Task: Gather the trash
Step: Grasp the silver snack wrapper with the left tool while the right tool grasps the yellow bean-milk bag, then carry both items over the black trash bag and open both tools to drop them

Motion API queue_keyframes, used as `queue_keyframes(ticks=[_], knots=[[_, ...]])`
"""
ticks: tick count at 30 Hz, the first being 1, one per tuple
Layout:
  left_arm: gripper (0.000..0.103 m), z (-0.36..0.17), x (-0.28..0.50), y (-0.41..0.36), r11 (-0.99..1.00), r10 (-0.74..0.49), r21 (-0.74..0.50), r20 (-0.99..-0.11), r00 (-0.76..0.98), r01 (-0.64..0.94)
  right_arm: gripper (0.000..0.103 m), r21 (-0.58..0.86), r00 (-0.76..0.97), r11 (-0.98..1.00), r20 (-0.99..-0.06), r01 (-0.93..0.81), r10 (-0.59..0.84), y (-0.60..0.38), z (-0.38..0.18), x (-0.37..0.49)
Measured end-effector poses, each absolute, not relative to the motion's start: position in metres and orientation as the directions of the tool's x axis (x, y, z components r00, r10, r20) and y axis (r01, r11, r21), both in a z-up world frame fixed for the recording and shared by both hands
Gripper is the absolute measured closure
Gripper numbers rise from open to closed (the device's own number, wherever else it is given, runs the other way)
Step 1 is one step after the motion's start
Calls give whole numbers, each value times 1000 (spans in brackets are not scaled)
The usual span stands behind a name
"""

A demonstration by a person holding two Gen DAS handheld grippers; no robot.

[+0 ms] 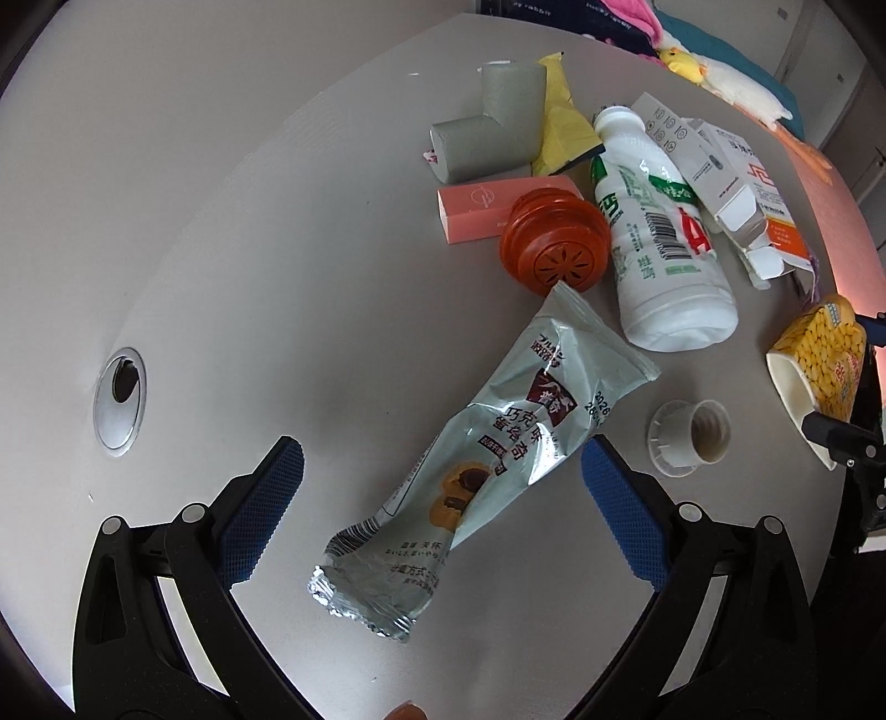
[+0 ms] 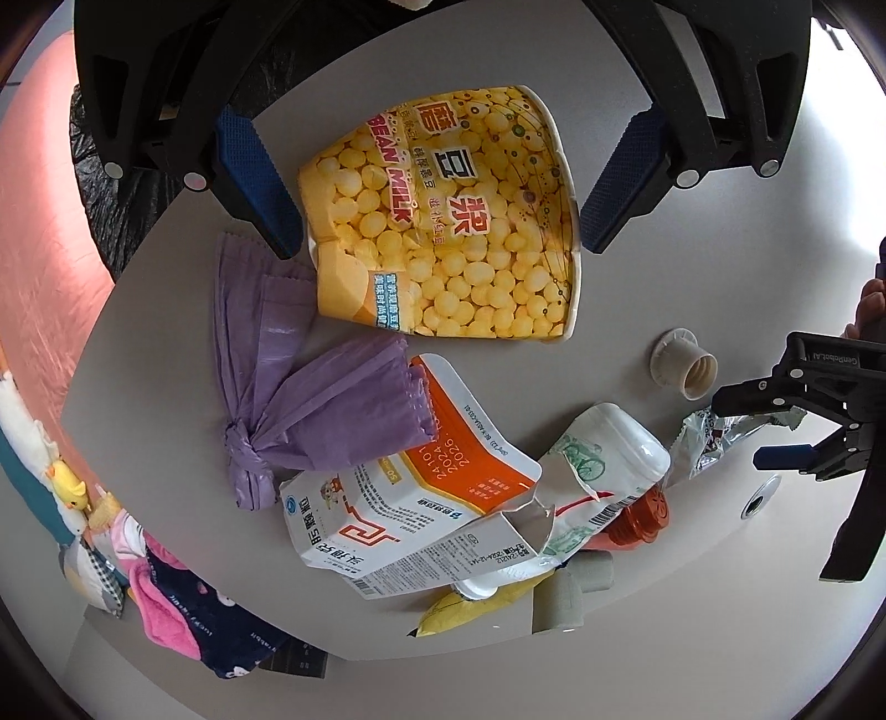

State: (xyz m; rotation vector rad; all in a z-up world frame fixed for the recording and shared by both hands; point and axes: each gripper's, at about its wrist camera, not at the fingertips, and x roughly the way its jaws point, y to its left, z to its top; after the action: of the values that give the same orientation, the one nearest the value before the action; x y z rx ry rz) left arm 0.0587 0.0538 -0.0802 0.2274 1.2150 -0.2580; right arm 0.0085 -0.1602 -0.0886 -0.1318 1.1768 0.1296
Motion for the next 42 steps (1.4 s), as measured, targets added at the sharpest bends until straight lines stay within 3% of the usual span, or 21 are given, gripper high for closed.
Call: queue_keyframes(ticks=[2, 16, 18, 21, 22, 26, 33, 42], knots=[[6, -85, 60, 54, 944, -76, 32, -947, 312, 328, 11, -36, 371, 985, -928, -169, 30, -160, -91, 9], [7, -92, 51, 71, 962, -92, 3, -939, 332, 273, 14, -18, 351, 983, -935, -182, 48, -160, -95, 6], [17, -89, 48, 67, 960, -97, 3, -934, 345, 279, 14, -21, 351, 982, -935, -187, 47, -158, -95, 4], [50, -82, 40, 65, 962, -102, 5, -921, 375, 274, 14, -15, 350, 983, -935, -185, 52, -158, -95, 2], [66, -81, 38, 66, 964, -102, 3, -918, 383, 266, 14, -12, 349, 983, -936, -183, 54, -158, -94, 2], [80, -80, 37, 77, 976, -154, -79, -910, 385, 205, 15, 6, 348, 983, -935, -185, 71, -159, -92, 2], [82, -49, 19, 95, 977, -208, -164, -876, 436, 136, 16, 45, 378, 980, -918, -193, 117, -165, -80, 2], [82, -6, 14, 57, 964, -246, -162, -840, 484, 210, 16, 71, 451, 986, -882, -153, 134, -183, -50, -7]])
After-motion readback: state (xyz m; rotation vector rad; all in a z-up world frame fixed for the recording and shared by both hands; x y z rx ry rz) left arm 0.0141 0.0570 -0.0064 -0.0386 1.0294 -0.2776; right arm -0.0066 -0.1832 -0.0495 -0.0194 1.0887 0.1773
